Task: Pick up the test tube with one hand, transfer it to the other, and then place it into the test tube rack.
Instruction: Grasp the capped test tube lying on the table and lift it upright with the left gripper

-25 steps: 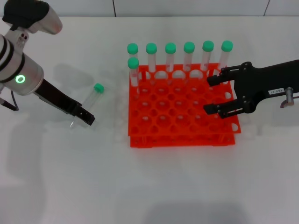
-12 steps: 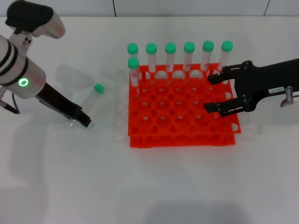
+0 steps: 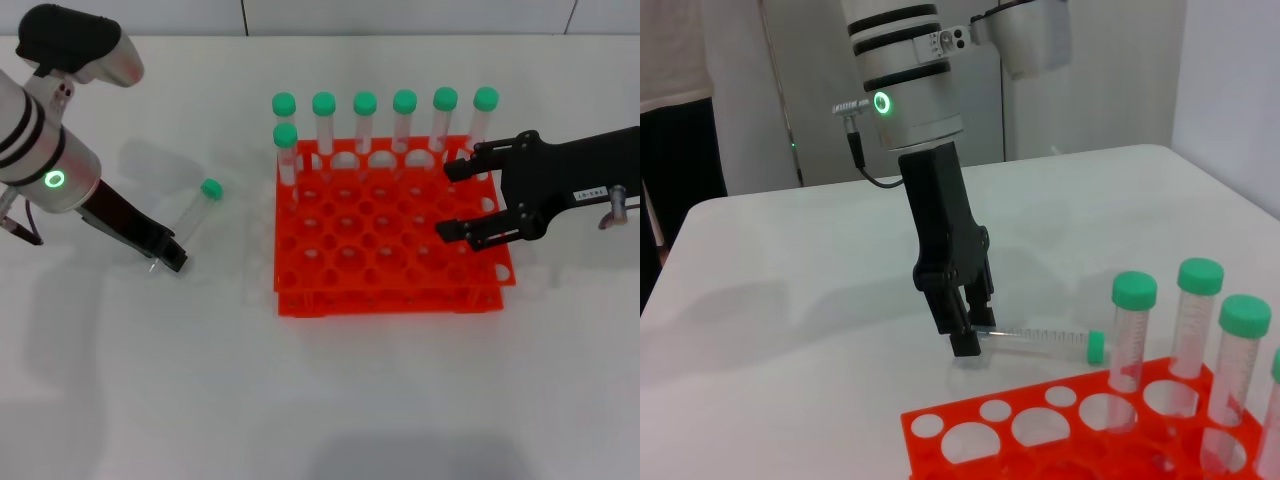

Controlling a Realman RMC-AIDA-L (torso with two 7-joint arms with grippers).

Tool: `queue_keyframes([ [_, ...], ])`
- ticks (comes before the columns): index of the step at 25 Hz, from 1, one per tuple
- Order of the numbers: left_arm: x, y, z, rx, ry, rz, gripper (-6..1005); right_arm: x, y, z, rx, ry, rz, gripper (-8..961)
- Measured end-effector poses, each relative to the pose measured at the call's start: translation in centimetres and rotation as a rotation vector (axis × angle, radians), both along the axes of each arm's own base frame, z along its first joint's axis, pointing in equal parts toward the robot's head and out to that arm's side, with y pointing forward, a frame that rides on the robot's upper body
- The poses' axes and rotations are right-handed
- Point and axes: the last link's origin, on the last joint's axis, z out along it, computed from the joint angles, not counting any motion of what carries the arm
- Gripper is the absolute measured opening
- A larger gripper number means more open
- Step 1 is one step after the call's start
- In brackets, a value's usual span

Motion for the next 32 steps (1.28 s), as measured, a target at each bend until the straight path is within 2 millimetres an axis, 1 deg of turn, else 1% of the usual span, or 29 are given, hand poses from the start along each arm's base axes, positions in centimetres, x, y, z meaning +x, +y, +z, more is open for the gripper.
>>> queue_keyframes([
  [6,0.3,0.2,0.0,-0.007,0.020,-0.012,420,0.0,0.1,0.0,0.004,-0.001,0.002,780],
  [11,0.6,0.7,0.4,0.001,0.043,-0.020,286,-0.1,0.2,0.0,0.006,-0.002,0.003,780],
  [14,0.6,0.7,0.3,-0.004,0.052,-0.023,206,-0.2,0.2,0.0,0.006,-0.002,0.004,780],
  [20,0.8,1.0,0.3,0.007,0.064,-0.046,190,-0.2,0.3,0.0,0.008,0.000,0.003,780],
  [22,1.1,1.3,0.8,0.035,0.056,-0.065,191,-0.2,0.3,0.1,0.010,0.001,0.001,779],
  [26,2.4,2.0,3.1,0.147,0.004,-0.149,193,-0.2,0.3,0.1,0.009,0.004,-0.004,779],
  [29,3.3,1.8,4.9,0.224,-0.082,-0.236,194,-0.3,0.3,0.1,0.009,0.008,-0.005,779],
  [32,4.1,1.2,6.1,0.274,-0.203,-0.358,196,-0.4,0.2,0.1,0.006,0.015,-0.004,780],
])
